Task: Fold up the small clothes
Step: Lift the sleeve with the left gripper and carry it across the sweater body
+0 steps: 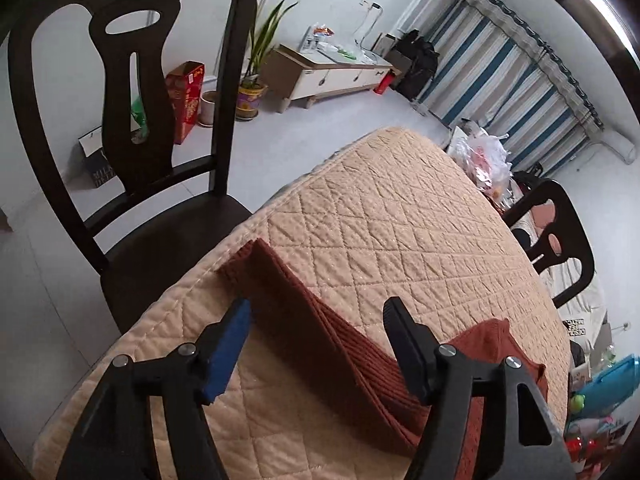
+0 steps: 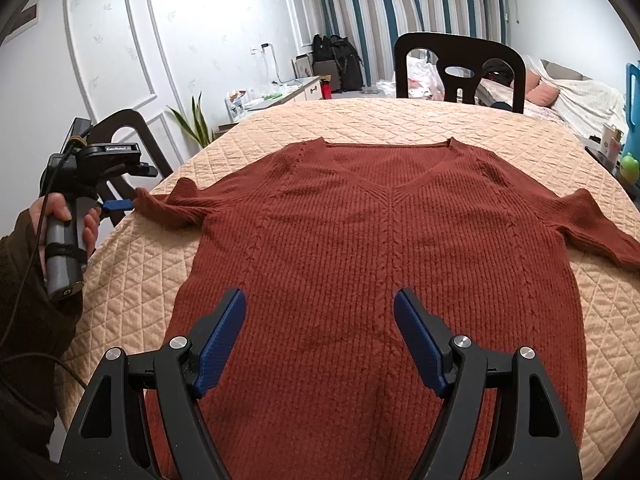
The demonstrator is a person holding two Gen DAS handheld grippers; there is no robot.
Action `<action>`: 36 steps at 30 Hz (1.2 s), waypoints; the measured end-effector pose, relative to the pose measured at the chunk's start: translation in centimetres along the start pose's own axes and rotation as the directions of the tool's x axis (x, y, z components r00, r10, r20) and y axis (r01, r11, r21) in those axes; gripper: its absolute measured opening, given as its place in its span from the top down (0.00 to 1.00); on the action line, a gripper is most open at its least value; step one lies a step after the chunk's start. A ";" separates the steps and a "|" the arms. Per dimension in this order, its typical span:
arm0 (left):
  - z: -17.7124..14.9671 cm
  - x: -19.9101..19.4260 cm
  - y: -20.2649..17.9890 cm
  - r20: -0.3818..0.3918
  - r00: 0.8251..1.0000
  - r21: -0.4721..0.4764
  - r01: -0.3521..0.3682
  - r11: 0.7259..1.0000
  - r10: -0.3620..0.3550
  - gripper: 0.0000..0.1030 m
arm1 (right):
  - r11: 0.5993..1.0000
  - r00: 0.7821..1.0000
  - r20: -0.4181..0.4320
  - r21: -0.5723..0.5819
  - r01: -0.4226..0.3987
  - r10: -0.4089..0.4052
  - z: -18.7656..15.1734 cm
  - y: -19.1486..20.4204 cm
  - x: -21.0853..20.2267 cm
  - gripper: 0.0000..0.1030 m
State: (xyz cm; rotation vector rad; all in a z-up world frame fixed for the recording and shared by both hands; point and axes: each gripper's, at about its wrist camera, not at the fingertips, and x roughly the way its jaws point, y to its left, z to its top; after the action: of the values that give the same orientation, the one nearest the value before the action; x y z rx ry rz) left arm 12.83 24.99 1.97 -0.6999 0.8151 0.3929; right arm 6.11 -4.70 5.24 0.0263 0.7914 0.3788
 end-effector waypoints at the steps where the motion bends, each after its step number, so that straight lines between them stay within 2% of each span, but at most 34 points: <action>1: 0.0 0.0 0.0 0.002 1.000 0.002 -0.005 1.000 0.005 0.39 | 1.000 1.000 -0.002 0.002 0.000 0.000 0.0 -0.1 0.0 0.26; 5: 0.0 0.2 -0.2 -0.017 1.000 0.035 -0.023 0.999 0.024 0.75 | 1.000 1.000 -0.009 0.013 -0.006 0.007 -0.1 -0.3 0.1 0.26; 7: -0.1 0.4 0.1 -0.027 0.999 0.027 -0.018 0.999 0.019 0.86 | 1.000 1.000 -0.011 0.017 -0.010 0.010 -0.1 -0.4 0.2 0.26; 10: -0.3 -0.2 0.3 0.001 1.000 0.019 -0.001 1.000 0.001 0.93 | 1.000 1.000 -0.011 0.021 -0.014 0.015 -0.1 -0.5 0.1 0.26; 13: -0.5 -1.5 0.2 0.052 0.998 0.032 0.031 0.999 -0.033 0.93 | 1.000 1.000 -0.014 0.025 -0.017 0.017 -0.1 -0.5 0.2 0.26; 17: -0.7 -2.6 -0.4 0.081 0.990 0.029 0.118 0.993 -0.120 0.93 | 0.999 1.000 -0.013 0.033 -0.023 0.023 -0.1 -0.6 0.2 0.26; 22: -1.5 -3.5 -3.0 0.098 0.978 0.128 0.170 0.977 -0.183 0.93 | 0.999 1.000 -0.003 0.040 -0.025 0.026 -0.2 -0.7 -0.2 0.26; 25: -2.0 -4.1 -4.7 0.110 0.975 0.184 0.173 0.968 -0.195 0.93 | 0.998 1.000 -0.004 0.050 -0.026 0.027 -0.2 -0.9 -0.3 0.26; 28: -3.0 -4.6 -6.7 0.092 0.964 0.264 0.220 0.939 -0.251 0.93 | 0.998 1.000 -0.003 0.063 -0.027 0.028 -0.2 -1.3 -0.5 0.26; 36: -6.1 -5.6 -11.4 0.025 0.930 0.398 0.327 0.857 -0.367 0.93 | 0.995 0.999 0.001 0.098 -0.033 0.033 -0.2 -2.1 -0.9 0.26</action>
State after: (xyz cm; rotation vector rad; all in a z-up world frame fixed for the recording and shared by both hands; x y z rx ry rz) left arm 12.59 12.27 8.09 -0.4368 0.6274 -0.0660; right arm 6.10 -7.01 5.38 0.1314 0.8101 0.3705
